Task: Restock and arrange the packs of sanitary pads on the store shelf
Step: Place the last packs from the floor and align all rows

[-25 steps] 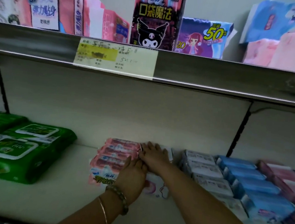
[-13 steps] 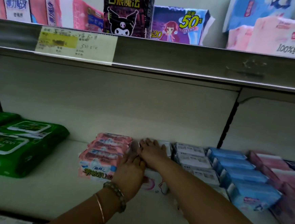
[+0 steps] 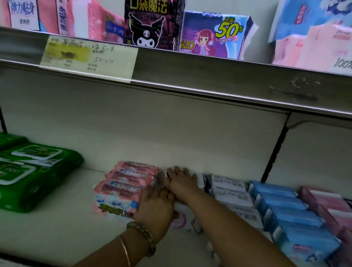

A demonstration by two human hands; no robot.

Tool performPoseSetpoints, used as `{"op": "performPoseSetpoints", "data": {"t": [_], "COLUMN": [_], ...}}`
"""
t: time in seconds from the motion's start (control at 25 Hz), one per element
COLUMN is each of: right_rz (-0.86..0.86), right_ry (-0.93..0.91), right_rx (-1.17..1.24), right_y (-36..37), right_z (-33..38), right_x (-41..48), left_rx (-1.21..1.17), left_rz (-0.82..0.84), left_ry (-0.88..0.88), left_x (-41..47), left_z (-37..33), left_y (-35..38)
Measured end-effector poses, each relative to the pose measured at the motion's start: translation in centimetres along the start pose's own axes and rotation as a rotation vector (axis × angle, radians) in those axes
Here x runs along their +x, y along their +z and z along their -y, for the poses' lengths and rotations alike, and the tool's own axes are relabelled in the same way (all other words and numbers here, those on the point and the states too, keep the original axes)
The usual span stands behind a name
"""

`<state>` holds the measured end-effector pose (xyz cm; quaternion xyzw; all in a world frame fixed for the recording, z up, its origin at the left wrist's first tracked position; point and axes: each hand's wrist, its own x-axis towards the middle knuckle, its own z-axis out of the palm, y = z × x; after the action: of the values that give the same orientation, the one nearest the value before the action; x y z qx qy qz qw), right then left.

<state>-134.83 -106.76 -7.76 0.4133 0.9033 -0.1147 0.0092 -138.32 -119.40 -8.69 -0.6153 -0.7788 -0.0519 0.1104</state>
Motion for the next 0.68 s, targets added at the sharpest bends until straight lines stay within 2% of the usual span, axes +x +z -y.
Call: {"op": "performPoseSetpoints", "data": {"t": [0.2, 0.36, 0.52, 0.68], "right_rz": [-0.015, -0.006, -0.163, -0.299], "right_ry": [-0.005, -0.011, -0.029, -0.181], "right_rx": [-0.006, 0.001, 0.02, 0.003], "right_y": [0.1, -0.7, -2.1, -1.7], "right_z": [-0.1, -0.3, 2.5, 8.0], "right_x": [0.4, 0.5, 0.3, 0.0], "left_rx": [-0.067, -0.139, -0.052, -0.027], "left_rz": [0.007, 0.077, 0.057, 0.075], "left_ry": [-0.041, 0.006, 0.019, -0.101], "left_x": [0.2, -0.9, -2.5, -3.8], "left_z": [0.4, 1.4, 3.8, 7.3], "left_y": [-0.2, -0.3, -0.7, -1.4]}}
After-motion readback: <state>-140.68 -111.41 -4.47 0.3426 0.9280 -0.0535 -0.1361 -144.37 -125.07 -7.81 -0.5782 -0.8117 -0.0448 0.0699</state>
